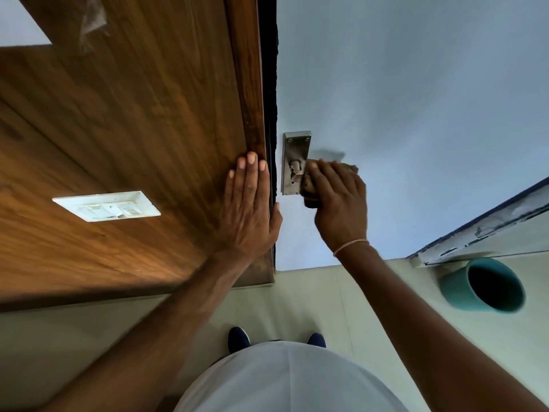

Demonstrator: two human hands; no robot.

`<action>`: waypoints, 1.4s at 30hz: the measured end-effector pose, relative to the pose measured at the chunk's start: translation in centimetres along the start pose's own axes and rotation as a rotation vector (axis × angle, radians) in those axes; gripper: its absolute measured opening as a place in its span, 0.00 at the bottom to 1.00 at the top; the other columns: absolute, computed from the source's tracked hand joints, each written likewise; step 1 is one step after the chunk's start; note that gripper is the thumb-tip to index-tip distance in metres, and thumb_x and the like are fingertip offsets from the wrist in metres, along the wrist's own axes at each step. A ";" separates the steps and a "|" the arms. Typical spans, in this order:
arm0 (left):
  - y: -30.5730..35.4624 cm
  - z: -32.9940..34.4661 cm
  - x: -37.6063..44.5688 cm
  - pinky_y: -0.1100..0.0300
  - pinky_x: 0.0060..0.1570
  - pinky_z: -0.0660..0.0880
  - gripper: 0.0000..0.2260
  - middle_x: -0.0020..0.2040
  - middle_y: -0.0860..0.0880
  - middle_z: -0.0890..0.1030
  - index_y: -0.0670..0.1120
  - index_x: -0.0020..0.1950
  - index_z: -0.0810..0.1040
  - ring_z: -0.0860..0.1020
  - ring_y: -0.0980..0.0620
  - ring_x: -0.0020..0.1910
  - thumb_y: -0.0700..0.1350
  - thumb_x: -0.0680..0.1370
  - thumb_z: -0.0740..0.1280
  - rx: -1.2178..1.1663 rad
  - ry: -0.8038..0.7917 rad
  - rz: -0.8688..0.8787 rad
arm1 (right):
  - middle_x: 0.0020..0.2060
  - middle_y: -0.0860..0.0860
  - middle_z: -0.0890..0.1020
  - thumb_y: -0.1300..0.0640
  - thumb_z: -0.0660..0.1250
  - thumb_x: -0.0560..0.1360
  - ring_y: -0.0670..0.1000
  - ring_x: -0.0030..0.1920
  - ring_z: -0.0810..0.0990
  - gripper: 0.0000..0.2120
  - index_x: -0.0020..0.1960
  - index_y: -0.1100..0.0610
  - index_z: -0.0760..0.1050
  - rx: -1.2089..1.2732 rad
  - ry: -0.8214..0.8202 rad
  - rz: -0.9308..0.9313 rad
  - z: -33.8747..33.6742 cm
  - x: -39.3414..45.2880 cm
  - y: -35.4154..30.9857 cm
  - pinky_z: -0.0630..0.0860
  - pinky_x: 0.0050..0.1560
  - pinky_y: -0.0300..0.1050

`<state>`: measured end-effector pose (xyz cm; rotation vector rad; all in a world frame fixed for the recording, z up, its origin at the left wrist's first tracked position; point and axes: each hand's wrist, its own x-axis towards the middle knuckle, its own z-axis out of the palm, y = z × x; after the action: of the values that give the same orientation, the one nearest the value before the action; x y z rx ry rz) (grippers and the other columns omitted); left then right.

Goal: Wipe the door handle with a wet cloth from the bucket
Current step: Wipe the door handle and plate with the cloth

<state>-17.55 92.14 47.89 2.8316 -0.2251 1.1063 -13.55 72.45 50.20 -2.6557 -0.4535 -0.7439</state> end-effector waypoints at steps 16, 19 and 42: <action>0.0 1.1 -0.3 0.42 0.87 0.52 0.41 0.86 0.37 0.54 0.38 0.87 0.48 0.52 0.38 0.87 0.51 0.84 0.68 -0.007 0.019 -0.017 | 0.77 0.53 0.76 0.57 0.62 0.79 0.60 0.77 0.72 0.29 0.80 0.54 0.71 -0.029 -0.092 -0.077 -0.4 0.6 -0.6 0.65 0.77 0.58; -0.1 1.1 -0.4 0.42 0.87 0.51 0.40 0.86 0.37 0.53 0.39 0.87 0.48 0.47 0.42 0.89 0.51 0.84 0.67 -0.017 0.025 -0.017 | 0.78 0.53 0.74 0.59 0.61 0.78 0.59 0.79 0.70 0.31 0.81 0.54 0.70 -0.009 -0.109 -0.080 -0.8 0.3 1.1 0.65 0.79 0.57; 0.1 0.6 -0.3 0.40 0.87 0.55 0.38 0.86 0.38 0.54 0.38 0.87 0.51 0.55 0.37 0.86 0.44 0.83 0.67 -0.038 0.038 -0.026 | 0.68 0.54 0.84 0.52 0.75 0.81 0.60 0.72 0.79 0.16 0.66 0.58 0.85 0.234 0.091 -0.089 1.5 0.6 0.9 0.75 0.70 0.59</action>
<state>-17.39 92.02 47.23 2.7695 -0.2038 1.1370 -12.07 72.36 49.08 -2.3878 -0.5978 -0.7831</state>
